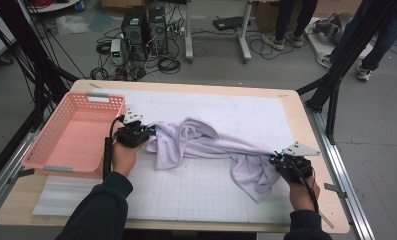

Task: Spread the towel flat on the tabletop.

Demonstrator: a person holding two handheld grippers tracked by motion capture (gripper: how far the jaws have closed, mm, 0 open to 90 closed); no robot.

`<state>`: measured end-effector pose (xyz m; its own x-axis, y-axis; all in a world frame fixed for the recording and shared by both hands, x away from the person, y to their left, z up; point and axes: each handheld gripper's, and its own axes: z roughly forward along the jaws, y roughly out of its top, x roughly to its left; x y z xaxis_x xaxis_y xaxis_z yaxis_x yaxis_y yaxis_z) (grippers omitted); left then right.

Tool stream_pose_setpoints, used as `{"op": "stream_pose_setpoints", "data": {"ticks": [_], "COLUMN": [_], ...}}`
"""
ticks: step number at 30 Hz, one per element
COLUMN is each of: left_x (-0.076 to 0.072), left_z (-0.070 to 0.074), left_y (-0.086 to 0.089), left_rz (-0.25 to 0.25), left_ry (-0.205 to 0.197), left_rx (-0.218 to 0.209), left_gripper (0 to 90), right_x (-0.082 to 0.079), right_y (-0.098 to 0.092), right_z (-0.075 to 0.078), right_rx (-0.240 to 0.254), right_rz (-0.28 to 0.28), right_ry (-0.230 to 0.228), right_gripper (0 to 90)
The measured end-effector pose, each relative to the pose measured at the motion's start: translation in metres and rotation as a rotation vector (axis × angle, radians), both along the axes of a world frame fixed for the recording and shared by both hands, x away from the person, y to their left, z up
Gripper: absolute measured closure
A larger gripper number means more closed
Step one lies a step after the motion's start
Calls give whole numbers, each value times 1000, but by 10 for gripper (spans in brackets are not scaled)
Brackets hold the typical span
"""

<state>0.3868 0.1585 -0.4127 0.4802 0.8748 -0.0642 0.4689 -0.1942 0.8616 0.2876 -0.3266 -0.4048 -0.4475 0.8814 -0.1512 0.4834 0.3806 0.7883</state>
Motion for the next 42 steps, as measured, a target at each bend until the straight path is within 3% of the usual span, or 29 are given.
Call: {"op": "stream_pose_setpoints", "data": {"ticks": [4, 7, 10, 12, 13, 14, 15, 16, 18, 22, 24, 25, 26, 27, 28, 29, 30, 33, 34, 35, 40, 42], "left_x": [5, 3, 1, -3, -3, -5, -7, -7, -8, -7, -4, -3, -3, -2, -3, -3, -6, -10, -10, -13, -19, -21], "left_z": [-3, -2, 1, 6, 6, 8, 10, 10, 8, 3, -3, -11, -11, -17, -18, -18, -17, -8, -8, 0, 11, 13], "left_y": [2, -3, -3, -7, -7, -9, -17, -17, -34, -52, -63, -69, -69, -71, -71, -71, -66, -56, -56, -48, -30, -19], "left_rz": [0, -6, 8, -8, -8, -22, -76, -76, -166, -223, -232, -227, -227, -236, -238, -238, -244, -246, -246, -239, -197, -162], "left_ry": [19, 33, 27, 4, 4, -7, -8, -8, 6, 30, 51, 85, 85, 107, 92, 92, 77, 48, 48, 17, -23, -50], "left_rx": [-7, -26, -52, -100, -100, -111, -142, -142, -164, -127, -70, -5, -5, 39, 49, 49, 34, 8, 8, -14, -48, -65], "left_gripper": [796, 592, 466, 440, 427, 414, 407, 401, 380, 354, 386, 471, 583, 682, 785, 823, 836, 838, 837, 836, 837, 839], "right_x": [-9, -14, -19, -21, -21, -22, -23, -23, -25, -26, -25, -25, -25, -26, -26, -26, -22, -9, -1, 8, 54, 63], "right_y": [1, 9, 22, 30, 30, 37, 40, 43, 49, 56, 56, 55, 54, 53, 52, 52, 47, 41, 40, 40, 52, 55], "right_z": [5, 8, 8, 5, 5, 2, 0, -2, -5, -12, -12, -11, -8, -4, 0, 0, 8, 17, 19, 19, 12, 14], "right_rx": [23, 60, 74, 61, 61, 52, 51, 41, 29, 23, 47, 58, 57, 51, 56, 56, 78, 109, 118, 137, 179, 200], "right_rz": [39, 107, 176, 217, 217, 252, 272, 289, 338, 380, 390, 397, 385, 361, 341, 341, 285, 171, 142, 114, 61, 20], "right_ry": [-16, -20, -14, -3, -3, 14, 32, 45, 67, 93, 115, 110, 91, 61, 31, 31, -33, -75, -78, -61, 10, -14], "right_gripper": [829, 829, 828, 827, 827, 827, 827, 827, 827, 777, 698, 659, 604, 569, 558, 558, 519, 494, 482, 476, 502, 521]}}
